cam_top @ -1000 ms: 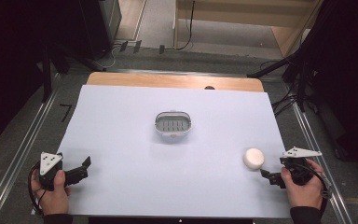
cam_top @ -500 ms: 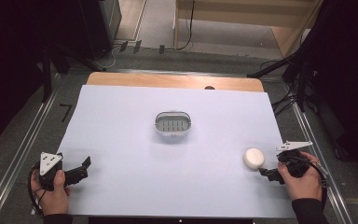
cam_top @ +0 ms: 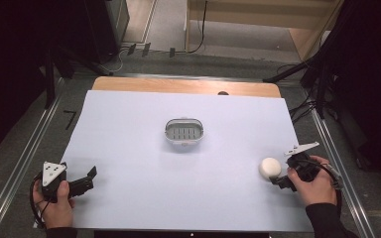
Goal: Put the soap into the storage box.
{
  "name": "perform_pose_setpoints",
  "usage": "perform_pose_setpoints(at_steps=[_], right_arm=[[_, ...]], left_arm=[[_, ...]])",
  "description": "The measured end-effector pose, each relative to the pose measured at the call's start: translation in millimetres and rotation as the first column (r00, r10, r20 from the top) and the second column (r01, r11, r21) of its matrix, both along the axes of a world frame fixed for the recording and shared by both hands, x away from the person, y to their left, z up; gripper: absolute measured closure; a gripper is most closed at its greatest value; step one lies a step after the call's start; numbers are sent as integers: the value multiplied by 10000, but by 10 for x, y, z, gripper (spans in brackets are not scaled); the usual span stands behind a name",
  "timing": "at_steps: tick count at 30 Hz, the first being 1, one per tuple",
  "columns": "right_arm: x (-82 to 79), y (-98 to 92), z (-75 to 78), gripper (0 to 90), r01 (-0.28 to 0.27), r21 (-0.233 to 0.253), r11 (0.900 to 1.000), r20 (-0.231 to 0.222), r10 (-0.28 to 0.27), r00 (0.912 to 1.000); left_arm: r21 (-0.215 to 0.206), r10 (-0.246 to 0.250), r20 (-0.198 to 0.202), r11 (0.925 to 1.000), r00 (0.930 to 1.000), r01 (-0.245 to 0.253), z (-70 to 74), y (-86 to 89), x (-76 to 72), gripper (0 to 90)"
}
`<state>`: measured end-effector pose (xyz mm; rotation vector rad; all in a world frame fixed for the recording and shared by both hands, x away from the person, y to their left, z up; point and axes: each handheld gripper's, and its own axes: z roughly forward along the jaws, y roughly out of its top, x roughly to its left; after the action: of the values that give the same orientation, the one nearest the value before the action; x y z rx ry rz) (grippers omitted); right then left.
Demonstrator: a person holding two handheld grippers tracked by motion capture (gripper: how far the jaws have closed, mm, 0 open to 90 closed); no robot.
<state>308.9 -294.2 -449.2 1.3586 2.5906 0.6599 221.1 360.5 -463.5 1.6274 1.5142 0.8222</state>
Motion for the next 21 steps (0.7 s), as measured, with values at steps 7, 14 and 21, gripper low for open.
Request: perform_pose_setpoints(at_steps=[7, 14, 21], right_arm=[[53, 95, -5, 69, -126, -46, 9999, -130, 126, 9998], [109, 163, -16, 89, -97, -158, 9998, -268, 93, 9996], [153, 230, -32, 131, -50, -187, 9998, -324, 44, 9995]], left_arm=[[3, -5, 9, 10000, 10000, 5, 0, -2, -1, 2], [-2, -16, 12, 10000, 10000, 16, 0, 0, -2, 2], [-3, -23, 8, 10000, 10000, 23, 0, -1, -1, 2]])
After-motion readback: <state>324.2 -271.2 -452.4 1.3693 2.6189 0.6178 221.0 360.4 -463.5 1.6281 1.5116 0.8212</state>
